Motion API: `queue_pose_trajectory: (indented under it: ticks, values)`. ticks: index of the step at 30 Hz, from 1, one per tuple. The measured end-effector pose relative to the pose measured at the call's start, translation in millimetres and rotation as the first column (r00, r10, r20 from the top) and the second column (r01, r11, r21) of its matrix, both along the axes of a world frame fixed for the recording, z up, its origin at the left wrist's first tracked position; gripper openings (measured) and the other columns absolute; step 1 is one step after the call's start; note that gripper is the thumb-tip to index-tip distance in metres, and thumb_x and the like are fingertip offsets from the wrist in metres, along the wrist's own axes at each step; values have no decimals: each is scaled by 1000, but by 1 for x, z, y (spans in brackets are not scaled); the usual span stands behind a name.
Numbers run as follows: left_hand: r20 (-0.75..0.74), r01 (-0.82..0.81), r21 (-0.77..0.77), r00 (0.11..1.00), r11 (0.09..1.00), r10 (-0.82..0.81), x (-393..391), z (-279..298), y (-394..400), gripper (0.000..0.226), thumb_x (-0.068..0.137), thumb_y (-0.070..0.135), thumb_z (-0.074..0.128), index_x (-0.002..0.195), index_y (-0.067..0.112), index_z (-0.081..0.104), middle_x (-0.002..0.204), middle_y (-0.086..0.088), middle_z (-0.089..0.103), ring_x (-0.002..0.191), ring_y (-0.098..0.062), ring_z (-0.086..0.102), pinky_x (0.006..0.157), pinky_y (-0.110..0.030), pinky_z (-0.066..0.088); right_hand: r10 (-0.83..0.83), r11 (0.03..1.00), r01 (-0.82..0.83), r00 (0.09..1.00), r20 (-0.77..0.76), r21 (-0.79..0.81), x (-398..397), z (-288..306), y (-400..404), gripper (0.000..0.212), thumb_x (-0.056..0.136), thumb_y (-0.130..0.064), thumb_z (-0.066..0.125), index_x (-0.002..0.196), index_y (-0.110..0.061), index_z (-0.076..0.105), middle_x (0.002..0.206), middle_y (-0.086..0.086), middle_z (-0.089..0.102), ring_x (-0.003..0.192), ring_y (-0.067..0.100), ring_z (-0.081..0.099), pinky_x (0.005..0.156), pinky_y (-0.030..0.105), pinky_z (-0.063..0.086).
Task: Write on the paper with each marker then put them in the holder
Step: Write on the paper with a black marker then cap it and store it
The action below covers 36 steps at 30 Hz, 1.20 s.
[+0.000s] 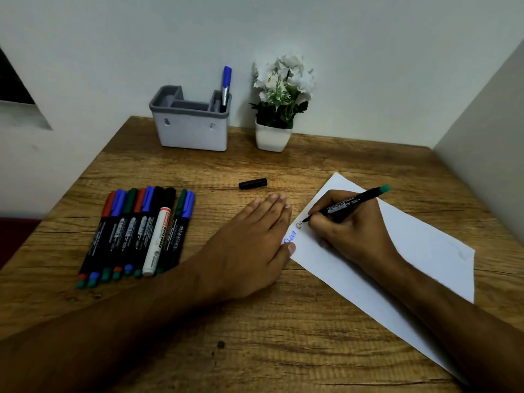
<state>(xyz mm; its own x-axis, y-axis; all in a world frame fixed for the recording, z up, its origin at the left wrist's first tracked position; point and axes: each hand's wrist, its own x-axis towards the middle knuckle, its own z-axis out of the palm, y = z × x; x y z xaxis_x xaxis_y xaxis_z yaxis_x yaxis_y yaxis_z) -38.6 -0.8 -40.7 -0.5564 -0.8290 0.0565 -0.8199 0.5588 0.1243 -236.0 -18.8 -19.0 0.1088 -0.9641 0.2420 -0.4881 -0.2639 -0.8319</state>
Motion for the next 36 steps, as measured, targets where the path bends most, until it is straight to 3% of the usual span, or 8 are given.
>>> queue_pose_trajectory:
  ticks: [24, 30, 34, 36]
  values:
    - [-9, 1, 3, 1000, 1000, -1, -1, -1, 0, 67, 104, 48, 16, 157, 13, -4, 165, -4, -11, 151, -12, -15, 121, -29, -12, -9, 1000, 8, 1000, -1, -21, 0, -2, -2, 12, 85, 1, 68, 79, -8, 74, 53, 7, 67, 44, 20, 63, 53, 26, 53]
    - [-83, 2, 43, 997, 999, 2, 1, -1, -3, 67, 103, 49, 20, 158, 17, -1, 166, 1, -9, 150, -7, -15, 119, -24, -13, -102, 995, 99, 979, 179, 26, -4, 0, -7, 14, 87, 6, 63, 79, -1, 72, 61, 19, 69, 44, 24, 63, 52, 27, 54]
    - [-229, -8, 154, 972, 988, 44, 2, 11, -5, 66, 103, 49, 31, 158, 20, 10, 166, 6, 3, 150, -3, -3, 116, -17, -7, -64, 996, 48, 969, 238, 70, -6, 8, -14, 12, 92, 2, 63, 85, 1, 73, 70, 18, 71, 50, 26, 65, 53, 33, 56]
    - [-308, -40, 108, 949, 993, 72, 3, 20, -7, 62, 101, 48, 40, 155, 20, 27, 160, 7, 26, 148, -8, 19, 116, -19, 11, -30, 998, 15, 967, 253, 61, -6, 16, -18, 13, 92, 4, 64, 86, -1, 75, 71, 17, 72, 53, 24, 65, 53, 33, 56]
